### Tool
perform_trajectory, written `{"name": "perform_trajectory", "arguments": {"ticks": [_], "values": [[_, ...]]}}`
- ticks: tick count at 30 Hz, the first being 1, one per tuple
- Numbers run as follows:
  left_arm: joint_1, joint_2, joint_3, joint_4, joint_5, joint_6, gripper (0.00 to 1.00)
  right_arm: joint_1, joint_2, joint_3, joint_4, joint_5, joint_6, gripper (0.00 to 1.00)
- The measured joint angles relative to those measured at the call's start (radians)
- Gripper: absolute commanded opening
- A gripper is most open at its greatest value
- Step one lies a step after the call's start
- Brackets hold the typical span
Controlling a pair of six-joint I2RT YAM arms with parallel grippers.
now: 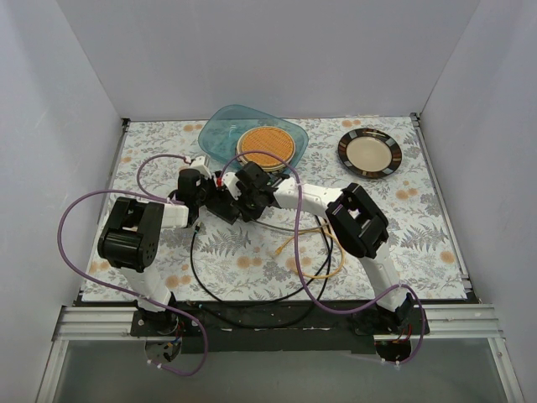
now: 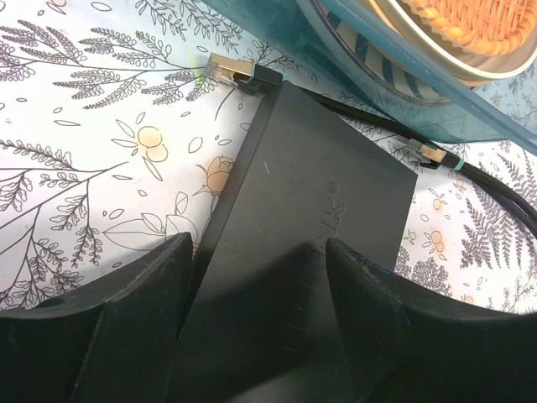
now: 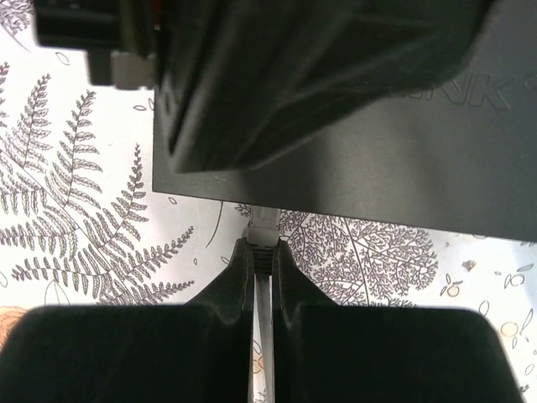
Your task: Insert the plug into the switch port
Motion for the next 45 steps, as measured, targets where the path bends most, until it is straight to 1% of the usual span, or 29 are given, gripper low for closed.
{"name": "perform_trajectory", "arguments": {"ticks": [8,11,13,16,17,19,20,22,23,25,26,27,28,31,35,39,43,45], "values": [[0.0,0.001,-0.033,0.066,-0.002,-0.011,0.61,0.006,0.0,0.002,0.0,0.041,0.09,0.01],[0.0,0.001,-0.038,0.079,-0.004,-0.014,0.61,0.006,0.014,0.033,-0.035,0.042,0.098,0.01],[0.0,0.001,-0.04,0.084,-0.005,-0.018,0.63,0.006,0.023,0.051,-0.055,0.043,0.101,0.01],[0.0,-0.002,-0.041,0.08,-0.021,-0.034,0.7,0.005,0.024,0.053,-0.053,0.042,0.105,0.03],[0.0,-0.006,-0.04,0.072,-0.03,-0.042,0.75,0.005,0.024,0.052,-0.045,0.042,0.106,0.12],[0.0,-0.016,-0.034,0.042,-0.058,-0.057,0.77,0.004,0.018,0.033,-0.009,0.043,0.113,0.21],[0.0,-0.023,-0.031,0.029,-0.065,-0.058,0.79,0.004,0.009,0.013,0.021,0.048,0.113,0.29],[-0.006,-0.04,-0.027,-0.016,-0.074,-0.071,0.8,0.005,-0.023,-0.06,0.098,0.05,0.119,0.36],[-0.011,-0.052,-0.027,-0.043,-0.06,-0.09,0.8,0.008,-0.038,-0.086,0.163,0.05,0.123,0.42],[-0.017,-0.077,-0.026,-0.092,-0.069,-0.107,0.83,0.014,-0.087,-0.148,0.212,0.047,0.123,0.49],[-0.014,-0.086,-0.026,-0.114,-0.066,-0.122,0.85,0.016,-0.111,-0.175,0.24,0.045,0.126,0.55],[-0.012,-0.1,-0.026,-0.141,-0.061,-0.139,0.87,0.02,-0.137,-0.203,0.282,0.043,0.128,0.59],[-0.009,-0.114,-0.026,-0.171,-0.06,-0.154,0.88,0.023,-0.165,-0.228,0.321,0.043,0.132,0.65],[0.003,-0.159,-0.026,-0.26,-0.068,-0.186,0.93,0.031,-0.261,-0.309,0.409,0.043,0.137,0.75],[0.014,-0.23,-0.026,-0.37,-0.108,-0.198,0.97,0.034,-0.37,-0.415,0.444,0.052,0.141,0.79],[0.019,-0.378,-0.026,-0.45,-0.137,-0.198,0.98,0.034,-0.49,-0.501,0.431,0.076,0.148,0.83],[0.019,-0.564,-0.027,-0.47,-0.105,-0.202,0.98,0.034,-0.686,-0.602,0.409,0.118,0.173,0.85],[0.015,-0.63,-0.027,-0.467,-0.072,-0.209,0.98,0.034,-0.785,-0.634,0.395,0.141,0.19,0.85]]}}
